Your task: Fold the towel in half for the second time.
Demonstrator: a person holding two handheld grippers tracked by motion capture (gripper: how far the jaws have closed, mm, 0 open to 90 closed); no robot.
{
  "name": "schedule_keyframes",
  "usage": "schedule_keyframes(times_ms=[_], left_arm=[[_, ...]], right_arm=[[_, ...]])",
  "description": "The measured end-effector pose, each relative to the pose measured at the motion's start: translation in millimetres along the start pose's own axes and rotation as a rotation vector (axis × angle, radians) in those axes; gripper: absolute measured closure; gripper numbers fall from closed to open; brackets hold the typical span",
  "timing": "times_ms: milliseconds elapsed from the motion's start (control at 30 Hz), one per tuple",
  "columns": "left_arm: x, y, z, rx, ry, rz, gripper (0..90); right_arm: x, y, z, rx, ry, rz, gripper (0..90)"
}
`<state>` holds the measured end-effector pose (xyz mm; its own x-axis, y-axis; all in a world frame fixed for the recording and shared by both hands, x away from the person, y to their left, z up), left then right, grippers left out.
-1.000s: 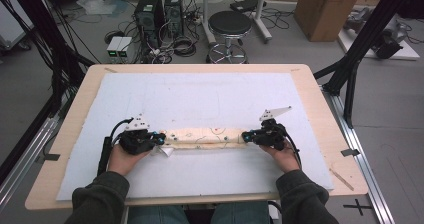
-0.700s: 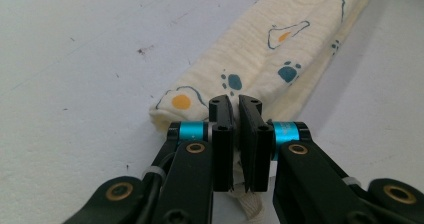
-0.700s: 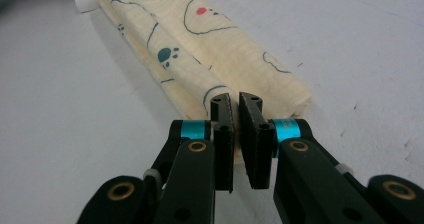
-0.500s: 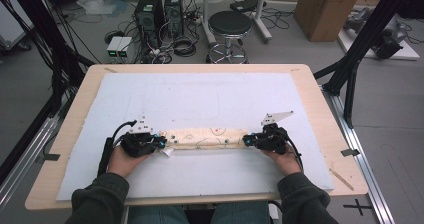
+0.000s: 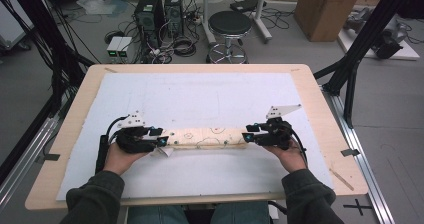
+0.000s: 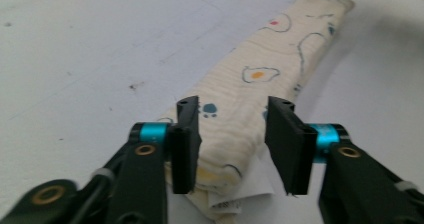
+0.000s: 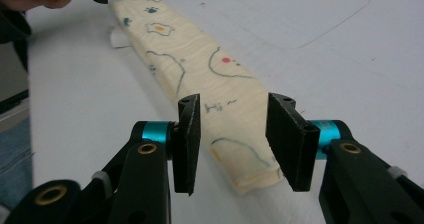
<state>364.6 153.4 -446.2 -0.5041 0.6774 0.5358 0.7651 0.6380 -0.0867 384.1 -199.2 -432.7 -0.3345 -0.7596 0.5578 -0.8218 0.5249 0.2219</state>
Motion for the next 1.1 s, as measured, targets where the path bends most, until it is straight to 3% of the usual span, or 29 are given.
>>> schedule_keyframes(times_ms=[100, 233, 433, 833, 933, 1033, 1100], left_arm=[[-11.9, 0.3, 8.4, -0.014, 0.066, -0.022, 68.6], [-18.4, -1.2, 17.1, -0.031, 0.118, -0.022, 66.8], [-20.4, 0.5, 19.5, -0.038, 0.138, -0.041, 66.4], [-21.1, 0.0, 21.6, -0.062, 0.150, -0.055, 66.2], [-19.6, -0.8, 19.7, -0.050, 0.146, -0.057, 62.5], [-13.0, 0.7, 14.7, -0.024, 0.101, -0.040, 54.5], [-10.1, 5.0, 11.1, -0.006, 0.074, -0.042, 51.6]], right_arm=[[-15.8, -1.1, 1.9, 0.002, 0.046, 0.006, 57.6], [-30.4, -2.2, 13.5, 0.020, 0.103, 0.031, 57.4], [-33.4, -5.4, 25.9, 0.044, 0.128, 0.065, 54.8], [-36.2, -1.2, 34.0, 0.158, 0.149, 0.133, 50.3], [-36.1, -1.7, 33.7, 0.150, 0.148, 0.127, 48.9], [-34.0, -2.0, 31.1, 0.130, 0.134, 0.117, 43.3], [-29.1, -4.1, 25.2, 0.093, 0.094, 0.094, 42.3]])
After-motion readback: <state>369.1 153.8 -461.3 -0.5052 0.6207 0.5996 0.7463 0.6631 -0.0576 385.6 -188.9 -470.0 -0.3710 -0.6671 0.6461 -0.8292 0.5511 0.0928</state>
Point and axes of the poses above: each handheld gripper's, and its own axes: x roughly backward along the jaws, z roughly out of its underside, y roughly to its left, the point moved 6 cm from there along -x, roughly forward along the jaws, and after that the axes turned 2 degrees about -x, right-handed, at the moved point
